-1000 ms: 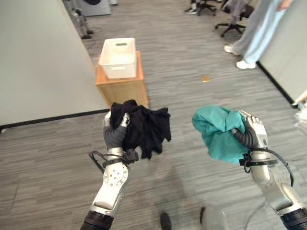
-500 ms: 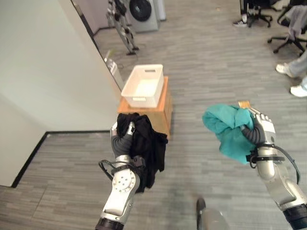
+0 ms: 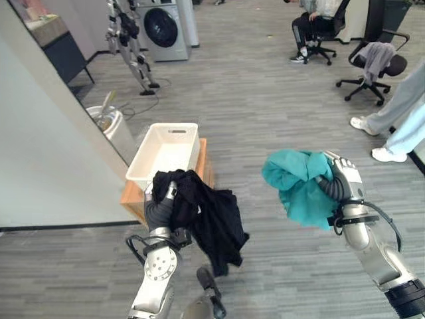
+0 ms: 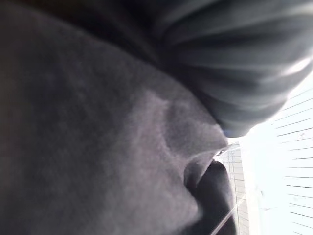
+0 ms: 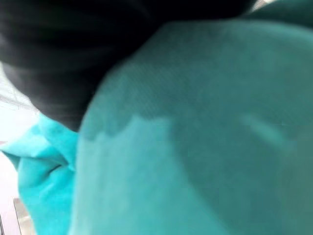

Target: Pick up bed clothes into laundry basket.

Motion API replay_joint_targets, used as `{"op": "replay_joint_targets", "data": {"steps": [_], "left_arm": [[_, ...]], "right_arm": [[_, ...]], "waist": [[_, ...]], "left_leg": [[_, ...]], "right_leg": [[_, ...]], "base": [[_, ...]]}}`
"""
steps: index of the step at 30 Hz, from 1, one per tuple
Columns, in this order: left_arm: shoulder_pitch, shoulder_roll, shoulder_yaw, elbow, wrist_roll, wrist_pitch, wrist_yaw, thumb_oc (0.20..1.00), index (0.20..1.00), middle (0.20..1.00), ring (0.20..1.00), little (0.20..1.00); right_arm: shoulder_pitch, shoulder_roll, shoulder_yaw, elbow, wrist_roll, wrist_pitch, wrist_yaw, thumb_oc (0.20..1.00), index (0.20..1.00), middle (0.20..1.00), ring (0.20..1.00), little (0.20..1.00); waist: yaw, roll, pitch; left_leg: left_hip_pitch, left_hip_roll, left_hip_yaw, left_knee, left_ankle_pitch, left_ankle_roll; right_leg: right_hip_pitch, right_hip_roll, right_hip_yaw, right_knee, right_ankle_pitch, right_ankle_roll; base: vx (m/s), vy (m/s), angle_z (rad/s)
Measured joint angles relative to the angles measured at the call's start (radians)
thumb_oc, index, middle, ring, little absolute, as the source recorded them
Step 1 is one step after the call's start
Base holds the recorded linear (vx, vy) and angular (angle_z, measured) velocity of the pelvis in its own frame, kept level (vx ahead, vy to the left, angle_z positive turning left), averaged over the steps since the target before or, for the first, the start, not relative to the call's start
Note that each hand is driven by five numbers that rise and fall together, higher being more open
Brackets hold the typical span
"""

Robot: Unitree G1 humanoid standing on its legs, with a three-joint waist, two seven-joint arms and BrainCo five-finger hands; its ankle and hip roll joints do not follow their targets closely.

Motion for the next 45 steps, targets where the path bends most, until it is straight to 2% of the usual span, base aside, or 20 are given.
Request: {"op": "replay_joint_targets", "data": {"steps": [1,2,4,7,9,11,12,13,14,16,17,19,23,25,26,27,32,34,35,45], "left_arm": [[-0.002,0.003,0.001,-0.001,-0.011,0.001,0.001,0.200,0.200,0.200,0.200,0.200],[-0.026,0.027,0.007,-0.020,-0.023,0.016,0.011,0.200,0.200,0.200,0.200,0.200],[-0.111,0.070,0.004,-0.070,-0.038,0.028,0.021,0.200,0.200,0.200,0.200,0.200],[-0.404,0.146,0.002,-0.113,0.035,0.028,0.055,0.200,0.200,0.200,0.200,0.200],[-0.494,0.150,0.003,-0.132,0.096,0.022,0.068,0.200,0.200,0.200,0.200,0.200],[-0.499,0.148,0.009,-0.141,0.112,0.025,0.095,0.200,0.200,0.200,0.200,0.200],[-0.509,0.098,0.006,-0.141,0.122,0.028,0.111,0.200,0.200,0.200,0.200,0.200],[-0.529,0.078,-0.003,-0.125,0.126,0.029,0.117,0.200,0.200,0.200,0.200,0.200],[-0.543,0.077,-0.006,-0.105,0.138,0.033,0.117,0.200,0.200,0.200,0.200,0.200],[-0.528,0.110,-0.004,-0.090,0.152,0.057,0.125,0.200,0.200,0.200,0.200,0.200],[-0.494,0.109,0.007,-0.088,0.156,0.059,0.128,0.200,0.200,0.200,0.200,0.200],[-0.471,0.097,0.015,-0.071,0.170,0.074,0.141,0.200,0.200,0.200,0.200,0.200],[-0.479,0.100,0.012,-0.021,0.185,0.086,0.136,0.200,0.200,0.200,0.200,0.200],[-0.453,0.108,0.016,-0.018,0.188,0.087,0.136,0.200,0.200,0.200,0.200,0.200],[-0.452,0.105,0.016,-0.020,0.189,0.089,0.135,0.200,0.200,0.200,0.200,0.200],[-0.437,0.105,0.017,-0.018,0.191,0.089,0.137,0.200,0.200,0.200,0.200,0.200],[-0.406,0.107,0.040,0.011,0.188,0.096,0.137,0.200,0.200,0.200,0.200,0.200],[-0.402,0.104,0.041,0.011,0.188,0.097,0.135,0.200,0.200,0.200,0.200,0.200],[-0.397,0.103,0.045,0.011,0.188,0.097,0.136,0.200,0.200,0.200,0.200,0.200],[-0.369,0.105,0.095,0.005,0.144,0.099,0.131,0.200,0.200,0.200,0.200,0.200]], "right_arm": [[0.008,0.003,0.006,-0.002,0.000,0.000,0.006,0.200,0.200,0.200,0.200,0.200],[0.015,0.041,0.009,-0.002,-0.001,0.000,0.020,0.200,0.200,0.200,0.200,0.200],[0.019,0.057,0.008,-0.021,-0.002,0.000,0.028,0.200,0.200,0.200,0.200,0.200],[0.063,0.095,0.035,-0.028,-0.003,-0.005,0.040,0.200,0.200,0.200,0.200,0.200],[0.063,0.074,0.027,-0.026,-0.003,-0.002,0.042,0.200,0.200,0.200,0.200,0.200],[0.063,0.074,0.025,-0.026,-0.002,-0.001,0.043,0.200,0.200,0.200,0.200,0.200],[0.034,0.063,0.036,0.002,-0.001,-0.003,0.043,0.200,0.200,0.200,0.200,0.200],[0.028,0.062,0.032,0.012,-0.001,-0.002,0.044,0.200,0.200,0.200,0.200,0.200],[0.028,0.063,0.032,0.017,-0.001,-0.001,0.044,0.200,0.200,0.200,0.200,0.200],[0.031,0.063,0.034,0.018,0.000,0.000,0.045,0.200,0.200,0.200,0.200,0.200],[0.036,0.052,0.023,0.022,-0.001,-0.003,0.045,0.200,0.200,0.200,0.200,0.200],[0.020,0.054,0.004,0.046,0.000,0.005,0.043,0.200,0.200,0.200,0.200,0.200],[-0.008,0.036,-0.001,0.067,0.000,0.005,0.046,0.200,0.200,0.200,0.200,0.200],[-0.009,0.035,-0.002,0.068,0.001,0.000,0.046,0.200,0.200,0.200,0.200,0.200],[-0.009,0.026,-0.008,0.070,0.001,-0.002,0.046,0.200,0.200,0.200,0.200,0.200],[0.009,0.018,-0.008,0.070,0.003,-0.003,0.050,0.200,0.200,0.200,0.200,0.200],[0.018,0.018,-0.010,0.070,0.009,-0.001,0.067,0.200,0.200,0.200,0.200,0.200],[0.023,0.017,-0.012,0.073,0.009,0.000,0.067,0.200,0.200,0.200,0.200,0.200],[0.024,0.017,-0.011,0.077,0.010,0.000,0.068,0.200,0.200,0.200,0.200,0.200],[0.049,0.026,-0.005,0.080,0.010,-0.001,0.081,0.200,0.200,0.200,0.200,0.200]], "waist": [[-0.001,-0.007,-0.004],[0.001,-0.029,-0.019],[-0.003,-0.025,-0.016],[-0.017,0.004,-0.039],[-0.060,0.003,-0.035],[-0.073,0.021,-0.016],[-0.087,0.089,0.004],[-0.100,0.111,0.014],[-0.115,0.103,0.019],[-0.125,0.016,0.010],[-0.123,0.001,0.009],[-0.087,0.053,0.003],[-0.079,0.049,0.004],[-0.071,0.070,-0.004],[-0.065,0.102,-0.005],[-0.066,0.083,-0.010],[-0.057,0.081,-0.008],[-0.071,0.094,-0.010],[-0.072,0.102,-0.007],[-0.058,0.091,-0.014]], "left_leg": [[0.013,-0.011,0.000,0.012,0.029,0.044],[0.044,-0.059,0.017,0.019,-0.022,0.086],[0.080,-0.095,0.026,0.024,-0.089,0.087],[0.249,-0.149,0.018,-0.019,-0.193,0.053],[0.276,-0.184,-0.045,-0.021,-0.233,0.094],[0.334,-0.168,-0.084,-0.042,-0.242,0.084],[0.345,-0.091,-0.143,-0.051,-0.261,0.039],[0.342,-0.060,-0.164,-0.054,-0.246,0.017],[0.344,-0.056,-0.181,-0.054,-0.234,-0.002],[0.413,-0.104,-0.179,-0.053,-0.245,-0.035],[0.460,-0.109,-0.171,-0.034,-0.299,-0.110],[0.421,-0.032,-0.112,-0.004,-0.291,-0.104],[0.400,-0.020,-0.092,-0.084,-0.276,-0.085],[0.402,0.015,-0.090,-0.085,-0.240,-0.059],[0.390,0.063,-0.074,-0.069,-0.217,-0.132],[0.398,0.050,-0.085,-0.035,-0.220,-0.143],[0.370,0.043,-0.087,-0.002,-0.221,-0.147],[0.339,0.055,-0.092,-0.072,-0.192,-0.115],[0.332,0.067,-0.098,-0.079,-0.142,-0.121],[0.358,-0.002,-0.113,-0.079,-0.155,-0.124]], "right_leg": [[0.010,-0.017,0.003,0.012,-0.006,0.008],[-0.007,-0.086,0.027,0.088,0.015,0.023],[-0.043,-0.126,0.044,0.173,0.038,0.034],[-0.299,-0.219,0.086,0.748,0.055,0.099],[-0.547,-0.253,0.154,0.944,0.035,0.100],[-0.691,-0.286,0.096,0.826,0.007,0.074],[-0.692,-0.172,0.026,0.440,0.024,0.006],[-0.691,-0.108,0.067,0.283,0.067,0.002],[-0.694,-0.080,0.107,0.191,0.131,0.009],[-0.668,-0.103,0.118,0.083,0.309,-0.024],[-0.638,-0.106,0.123,0.110,0.432,-0.032],[-0.581,-0.053,0.090,0.019,0.422,-0.064],[-0.526,-0.004,0.059,-0.006,0.385,-0.074],[-0.516,0.015,-0.007,-0.002,0.330,-0.034],[-0.554,0.027,-0.031,0.114,0.307,-0.074],[-0.586,0.007,-0.016,0.225,0.219,-0.092],[-0.475,-0.010,0.031,0.043,0.299,-0.100],[-0.442,-0.007,0.028,0.000,0.313,-0.073],[-0.430,-0.003,0.029,-0.002,0.302,-0.056],[-0.408,-0.075,0.029,0.000,0.305,-0.006]], "base": [[0.33,0.089,-0.23],[0.60,0.224,-0.16],[0.59,0.252,-0.10],[0.32,0.169,0.03],[0.44,0.099,0.85],[0.42,-0.045,0.87],[0.23,-0.118,0.79],[0.17,-0.056,1.05],[0.11,-0.063,1.21],[0.11,-0.058,1.05],[0.10,-0.091,0.43],[0.14,-0.121,0.31],[0.11,-0.073,0.16],[0.07,-0.060,-0.29],[0.07,-0.060,-0.09],[0.05,-0.056,-0.10],[0.04,-0.034,-0.18],[0.02,-0.038,-0.10],[0.03,-0.037,-0.19],[0.01,-0.009,0.03]]}}
